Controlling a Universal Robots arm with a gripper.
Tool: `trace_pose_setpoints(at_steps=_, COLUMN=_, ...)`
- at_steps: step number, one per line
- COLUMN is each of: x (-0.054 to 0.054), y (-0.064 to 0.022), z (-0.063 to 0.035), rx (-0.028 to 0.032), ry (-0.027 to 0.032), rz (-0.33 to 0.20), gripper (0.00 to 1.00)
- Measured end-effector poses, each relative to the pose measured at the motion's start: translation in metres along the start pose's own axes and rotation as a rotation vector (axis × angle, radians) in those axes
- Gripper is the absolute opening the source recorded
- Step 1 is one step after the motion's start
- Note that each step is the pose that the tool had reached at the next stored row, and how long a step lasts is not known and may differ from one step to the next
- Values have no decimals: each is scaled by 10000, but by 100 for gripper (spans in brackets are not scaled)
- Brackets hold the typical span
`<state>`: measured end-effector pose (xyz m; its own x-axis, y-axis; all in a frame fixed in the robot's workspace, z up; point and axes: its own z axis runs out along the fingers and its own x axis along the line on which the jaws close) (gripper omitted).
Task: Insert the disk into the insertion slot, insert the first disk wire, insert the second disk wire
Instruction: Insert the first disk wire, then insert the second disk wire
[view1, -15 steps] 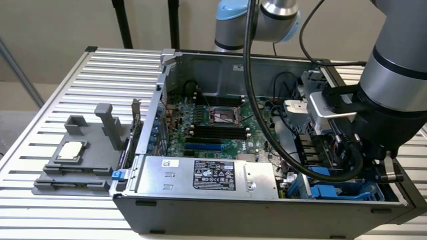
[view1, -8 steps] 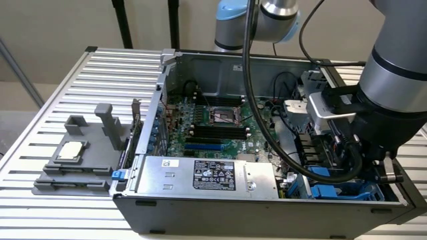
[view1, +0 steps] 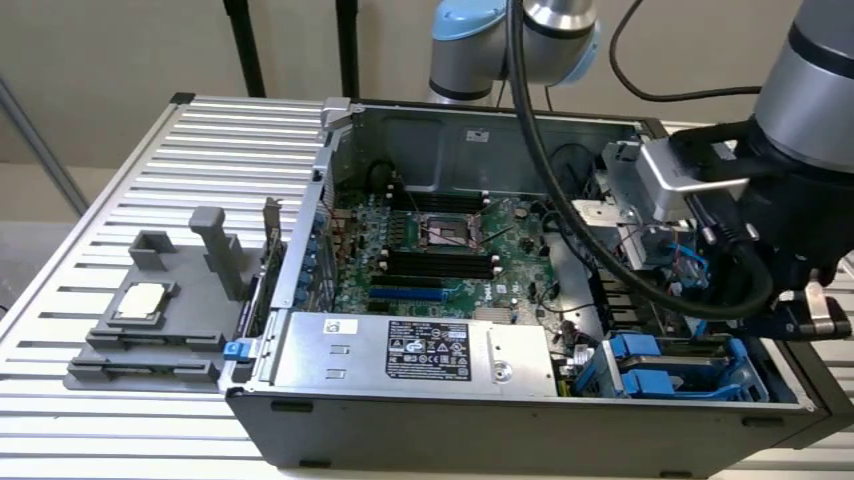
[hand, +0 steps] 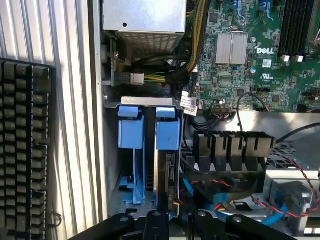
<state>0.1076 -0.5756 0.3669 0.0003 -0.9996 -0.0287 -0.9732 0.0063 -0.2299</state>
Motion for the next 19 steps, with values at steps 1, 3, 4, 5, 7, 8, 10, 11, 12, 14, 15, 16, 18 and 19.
trace_pose_setpoints(at_steps=1, x=-1, y=-11, z=-45, rx=0, ry=0, rz=-1, gripper=25)
trace_pose_setpoints(at_steps=3, x=-4, y=-31, z=-132, rx=0, ry=-1, rz=-2, gripper=25)
trace_pose_setpoints(at_steps=4, x=-6, y=-36, z=-176, rx=0, ry=-2, rz=0, gripper=25)
trace_pose_setpoints(at_steps=5, x=-6, y=-34, z=-215, rx=0, ry=-1, rz=-1, gripper=25)
trace_pose_setpoints(at_steps=7, x=-8, y=-1, z=-256, rx=2, ry=-2, rz=-1, gripper=25)
trace_pose_setpoints(at_steps=8, x=-18, y=28, z=-262, rx=3, ry=-3, rz=0, gripper=25)
trace_pose_setpoints(at_steps=10, x=-65, y=80, z=-275, rx=3, ry=2, rz=-1, gripper=25)
trace_pose_setpoints(at_steps=11, x=-98, y=96, z=-277, rx=4, ry=3, rz=-2, gripper=25)
trace_pose_setpoints(at_steps=12, x=-129, y=109, z=-278, rx=4, ry=9, rz=-3, gripper=25)
trace_pose_setpoints(at_steps=14, x=-183, y=127, z=-267, rx=3, ry=29, rz=-7, gripper=25)
trace_pose_setpoints(at_steps=15, x=-206, y=129, z=-256, rx=1, ry=51, rz=-11, gripper=25)
trace_pose_setpoints(at_steps=16, x=-224, y=131, z=-245, rx=0, ry=84, rz=-16, gripper=25)
trace_pose_setpoints(at_steps=18, x=-250, y=136, z=-224, rx=-2, ry=151, rz=-12, gripper=25)
trace_pose_setpoints(at_steps=19, x=-260, y=139, z=-215, rx=-2, ry=192, rz=-10, gripper=25)
